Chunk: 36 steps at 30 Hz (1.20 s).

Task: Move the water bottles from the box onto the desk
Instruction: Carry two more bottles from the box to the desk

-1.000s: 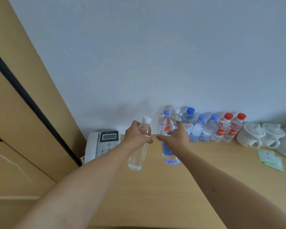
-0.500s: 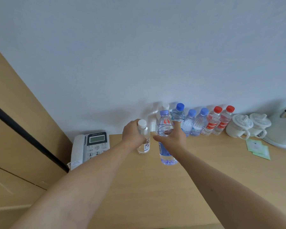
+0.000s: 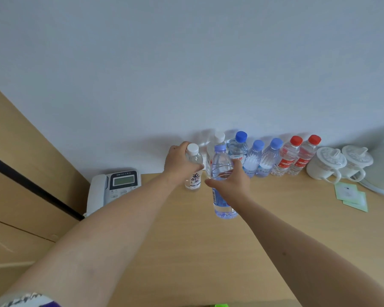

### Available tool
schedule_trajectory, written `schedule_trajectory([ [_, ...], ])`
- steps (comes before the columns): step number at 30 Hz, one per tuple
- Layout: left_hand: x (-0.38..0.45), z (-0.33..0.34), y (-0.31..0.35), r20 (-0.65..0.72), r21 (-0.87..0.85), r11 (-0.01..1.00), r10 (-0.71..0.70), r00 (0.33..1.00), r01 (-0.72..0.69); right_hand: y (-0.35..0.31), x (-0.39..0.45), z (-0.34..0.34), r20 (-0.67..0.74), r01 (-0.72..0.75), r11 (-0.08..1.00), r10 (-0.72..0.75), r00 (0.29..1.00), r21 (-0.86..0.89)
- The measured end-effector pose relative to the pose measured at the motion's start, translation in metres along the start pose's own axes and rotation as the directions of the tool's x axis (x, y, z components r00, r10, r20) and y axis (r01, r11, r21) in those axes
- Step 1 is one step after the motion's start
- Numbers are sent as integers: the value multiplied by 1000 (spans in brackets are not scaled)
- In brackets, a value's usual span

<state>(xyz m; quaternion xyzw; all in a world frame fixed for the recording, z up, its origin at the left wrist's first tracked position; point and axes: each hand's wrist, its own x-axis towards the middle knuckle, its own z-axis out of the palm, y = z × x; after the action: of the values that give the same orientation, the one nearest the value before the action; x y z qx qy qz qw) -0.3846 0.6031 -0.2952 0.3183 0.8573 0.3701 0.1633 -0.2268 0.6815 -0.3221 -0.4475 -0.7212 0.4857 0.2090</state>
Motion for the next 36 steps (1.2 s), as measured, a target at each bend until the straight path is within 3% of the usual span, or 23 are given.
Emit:
schedule_trajectory([
  [7,13,3,1,-130,-75,997,16,991,-26,-1,3,1,28,2,1000,-2,1000,2],
  [17,20,19,9,-204,-250,968,-58,977,5,4,9,-1,62,-17,1000,17,998,-6],
  [23,25,18,4,-231,-196,980,-13,973,-33,0,7,4,117,-26,1000,28,993,-12],
  [31,26,8,-1,-125,-73,991,105,987,-115,-12,1,18,117,26,990,-10,993,-137],
  [36,29,-4,-8,-133,-76,990,112,985,-122,-16,-1,18,184,63,973,-22,983,-223],
])
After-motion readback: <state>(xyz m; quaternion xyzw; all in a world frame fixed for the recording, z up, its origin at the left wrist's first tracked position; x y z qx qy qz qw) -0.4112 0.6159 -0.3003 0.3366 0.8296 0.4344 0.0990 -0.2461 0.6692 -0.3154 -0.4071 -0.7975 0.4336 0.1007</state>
